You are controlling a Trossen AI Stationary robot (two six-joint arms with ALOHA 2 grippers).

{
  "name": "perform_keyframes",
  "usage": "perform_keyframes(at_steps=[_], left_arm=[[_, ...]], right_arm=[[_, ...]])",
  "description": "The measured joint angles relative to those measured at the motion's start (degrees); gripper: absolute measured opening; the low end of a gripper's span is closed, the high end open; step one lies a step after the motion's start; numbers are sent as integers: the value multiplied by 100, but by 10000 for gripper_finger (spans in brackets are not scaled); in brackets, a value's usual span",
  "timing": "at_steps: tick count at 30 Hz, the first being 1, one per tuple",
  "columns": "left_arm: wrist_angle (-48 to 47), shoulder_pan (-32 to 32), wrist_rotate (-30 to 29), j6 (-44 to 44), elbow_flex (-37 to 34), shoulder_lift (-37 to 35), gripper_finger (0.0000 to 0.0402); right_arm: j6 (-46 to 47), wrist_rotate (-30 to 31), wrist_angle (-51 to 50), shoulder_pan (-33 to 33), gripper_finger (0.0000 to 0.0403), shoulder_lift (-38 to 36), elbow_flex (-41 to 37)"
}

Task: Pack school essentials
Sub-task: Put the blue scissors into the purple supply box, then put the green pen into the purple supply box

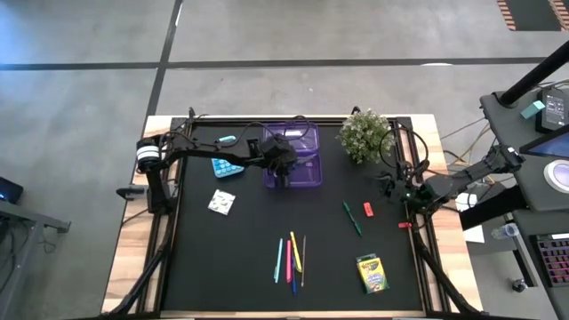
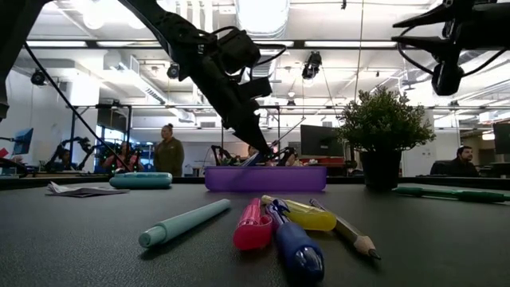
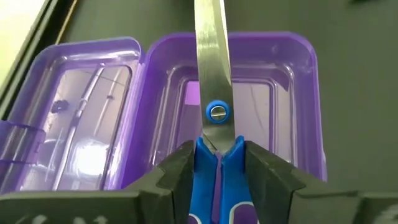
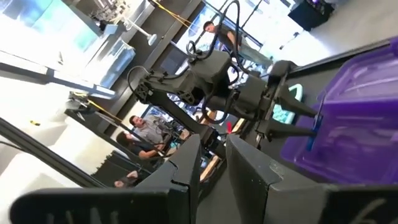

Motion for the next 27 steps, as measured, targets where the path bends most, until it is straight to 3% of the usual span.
perform_keyframes(at_steps=[7, 12, 18, 22, 27], left_arm=[[-6, 0, -2, -67, -11, 0, 89], [-2, 0, -35, -228, -4, 0, 157], [-13, 0, -39, -358, 6, -38, 239], [6, 4, -35, -988, 73, -190, 260], [-2, 4, 106, -1799, 124, -504, 262]], right_arm=[[-160, 137, 2, 0, 68, 1, 76], [-200, 139, -22, 0, 76, 2, 157], [-674, 144, -335, 0, 127, 2, 600], [-660, 140, -1944, 0, 161, 17, 1442], [944, 142, -5446, 2, 177, 602, 2810]])
